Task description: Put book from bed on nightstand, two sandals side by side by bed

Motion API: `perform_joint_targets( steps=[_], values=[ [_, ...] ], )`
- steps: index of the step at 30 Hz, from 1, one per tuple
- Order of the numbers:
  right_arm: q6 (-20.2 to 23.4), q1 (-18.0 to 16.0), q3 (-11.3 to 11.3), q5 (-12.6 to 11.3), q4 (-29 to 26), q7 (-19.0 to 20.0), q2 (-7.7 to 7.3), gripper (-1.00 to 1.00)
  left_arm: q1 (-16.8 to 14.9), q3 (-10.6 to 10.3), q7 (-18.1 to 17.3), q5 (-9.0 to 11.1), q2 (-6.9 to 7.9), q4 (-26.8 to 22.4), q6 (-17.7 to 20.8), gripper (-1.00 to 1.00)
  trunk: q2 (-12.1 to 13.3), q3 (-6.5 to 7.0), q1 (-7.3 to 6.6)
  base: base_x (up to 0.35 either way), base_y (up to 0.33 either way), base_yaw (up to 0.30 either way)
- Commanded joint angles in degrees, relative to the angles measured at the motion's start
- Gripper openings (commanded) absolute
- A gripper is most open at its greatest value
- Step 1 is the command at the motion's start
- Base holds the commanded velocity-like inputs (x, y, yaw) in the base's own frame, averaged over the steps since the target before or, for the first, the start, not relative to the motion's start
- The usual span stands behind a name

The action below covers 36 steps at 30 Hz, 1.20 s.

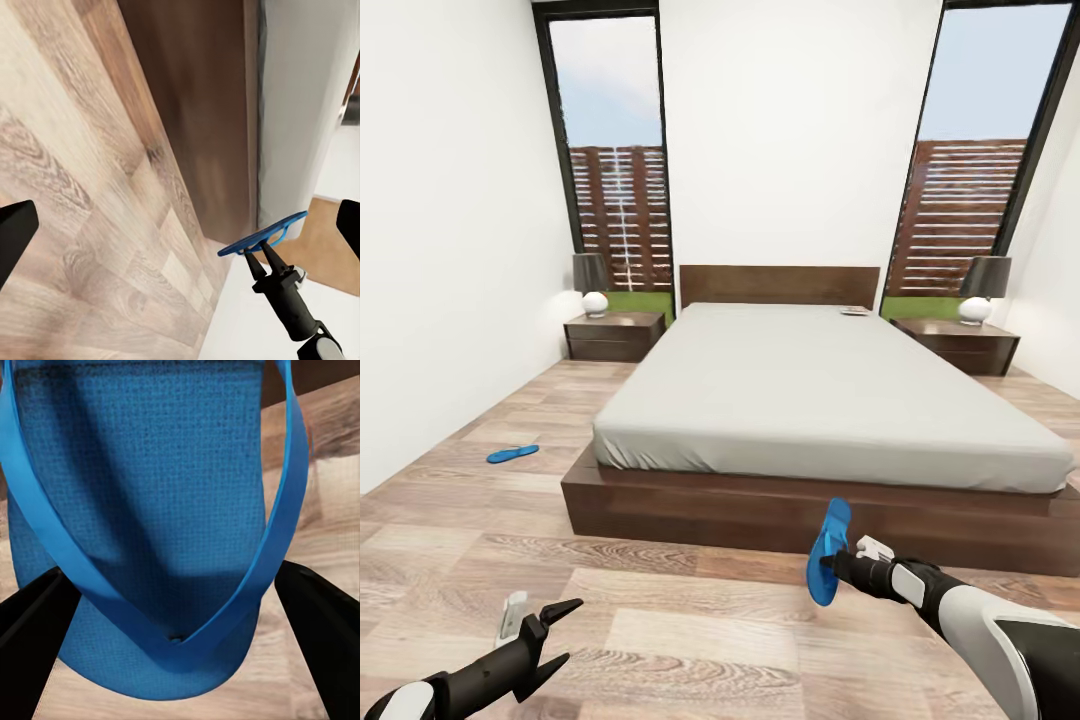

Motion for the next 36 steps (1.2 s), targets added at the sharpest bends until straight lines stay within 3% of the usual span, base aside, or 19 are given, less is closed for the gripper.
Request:
perform_joint_targets(
  steps=[1,36],
  values=[
    [0.3,-0.1,-0.3,-0.4,0.1,0.2,-0.03,-1.0,0.0,0.1,-0.5,-0.5,-0.02,0.1,0.2,1.0,0.0,-0.06,-0.01,0.0,0.288,0.001],
    [0.2,-0.1,-0.4,-0.4,0.1,0.2,0.72,-1.0,0.0,0.2,-0.5,-0.5,-0.02,0.4,0.2,1.0,0.0,-0.06,-0.01,0.0,0.288,0.0]
  ],
)
